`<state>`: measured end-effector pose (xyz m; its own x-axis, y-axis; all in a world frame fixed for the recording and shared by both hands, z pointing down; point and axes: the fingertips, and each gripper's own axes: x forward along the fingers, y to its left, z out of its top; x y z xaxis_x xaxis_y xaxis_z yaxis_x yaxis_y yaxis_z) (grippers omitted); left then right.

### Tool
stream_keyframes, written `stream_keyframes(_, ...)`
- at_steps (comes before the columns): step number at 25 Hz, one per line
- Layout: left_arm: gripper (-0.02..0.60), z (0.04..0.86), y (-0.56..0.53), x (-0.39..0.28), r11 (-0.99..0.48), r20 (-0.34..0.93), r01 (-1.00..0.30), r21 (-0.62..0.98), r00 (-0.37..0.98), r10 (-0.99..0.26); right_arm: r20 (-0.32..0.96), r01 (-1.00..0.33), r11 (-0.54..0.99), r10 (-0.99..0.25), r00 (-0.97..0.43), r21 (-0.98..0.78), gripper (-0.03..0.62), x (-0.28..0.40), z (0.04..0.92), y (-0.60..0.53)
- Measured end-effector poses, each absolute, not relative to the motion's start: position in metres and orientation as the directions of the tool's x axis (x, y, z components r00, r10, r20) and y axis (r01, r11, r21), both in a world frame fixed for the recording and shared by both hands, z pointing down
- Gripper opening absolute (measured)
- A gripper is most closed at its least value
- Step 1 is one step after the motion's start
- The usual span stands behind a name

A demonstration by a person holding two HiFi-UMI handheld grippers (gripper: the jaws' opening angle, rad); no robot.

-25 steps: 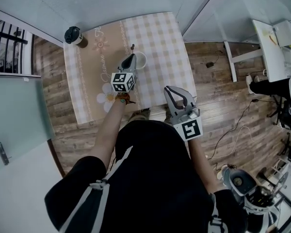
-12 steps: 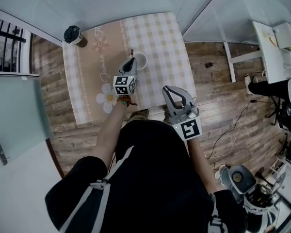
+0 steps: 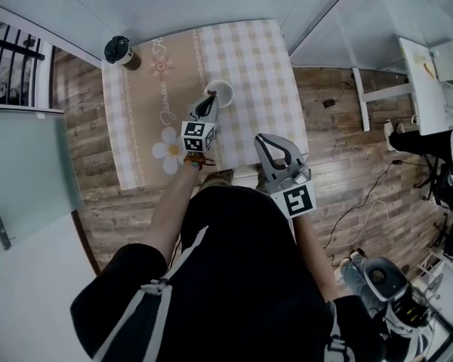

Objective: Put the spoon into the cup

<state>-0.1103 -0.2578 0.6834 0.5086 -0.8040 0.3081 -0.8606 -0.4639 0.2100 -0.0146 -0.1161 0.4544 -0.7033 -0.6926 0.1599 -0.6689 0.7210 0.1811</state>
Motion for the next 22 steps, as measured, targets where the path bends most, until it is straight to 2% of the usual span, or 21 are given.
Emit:
stream_keyframes(19, 0.018, 0.672, -0.203, -0.118, -0.534, 0.345, -0.830, 0.162, 0.555, -0.757, 0.152, -0.619, 0.777, -0.629, -0.762, 0.112, 0.015, -0.036, 0.465, -0.110)
stream_keyframes(22, 0.040, 0.667, -0.193, -0.123, -0.542, 0.343, -0.827, 0.153, 0.558, -0.755, 0.139, -0.612, 0.785, -0.619, -0.773, 0.094, 0.015, -0.042, 0.465, -0.112)
